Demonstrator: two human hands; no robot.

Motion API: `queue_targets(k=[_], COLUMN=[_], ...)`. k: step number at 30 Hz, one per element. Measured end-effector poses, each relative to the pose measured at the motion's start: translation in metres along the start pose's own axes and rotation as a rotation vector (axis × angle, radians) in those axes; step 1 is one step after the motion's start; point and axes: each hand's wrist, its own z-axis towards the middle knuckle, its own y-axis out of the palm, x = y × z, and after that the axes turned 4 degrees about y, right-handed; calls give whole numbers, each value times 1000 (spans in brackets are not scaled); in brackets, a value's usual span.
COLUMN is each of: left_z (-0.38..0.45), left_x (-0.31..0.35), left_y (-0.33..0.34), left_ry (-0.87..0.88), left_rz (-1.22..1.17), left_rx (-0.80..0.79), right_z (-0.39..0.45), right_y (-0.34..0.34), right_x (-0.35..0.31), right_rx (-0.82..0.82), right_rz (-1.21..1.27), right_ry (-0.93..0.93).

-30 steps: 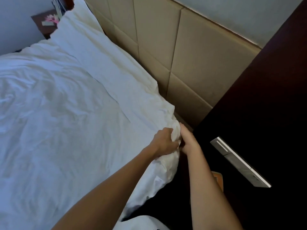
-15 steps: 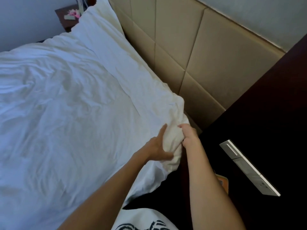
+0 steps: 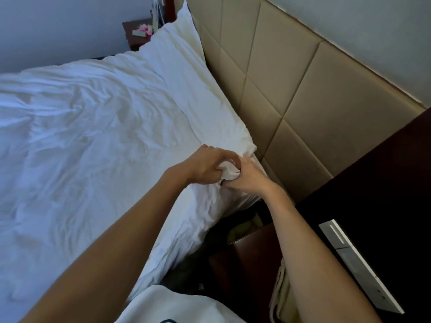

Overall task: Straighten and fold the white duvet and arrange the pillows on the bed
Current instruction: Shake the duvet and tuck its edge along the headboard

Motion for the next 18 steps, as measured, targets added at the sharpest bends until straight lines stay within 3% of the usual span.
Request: queue_targets(k=[2,5,6,11,14,18], left_z=[-6,-18,-23,-51,-57,-60], left_x=[-11,-26,-30,-59,-81,-100], left_y=[0,9,16,61,52,12], left_ry=[-105,-290,-374,-587,-699,-700], left_rz=[-169,-436,-499,-532,-442,-289], left_rx=[135,470,479,165,238,430], right_z=[5,15,19,46,59,73], right_y=[2,5,5,-11,-16,-18], right_x=[-8,-18,-24,-59,-72,-81], right_rx=[117,315,380,496,508,552], right_rz=[-64,65,131,422,404,279], right_ry=[40,130,125,57,15,95])
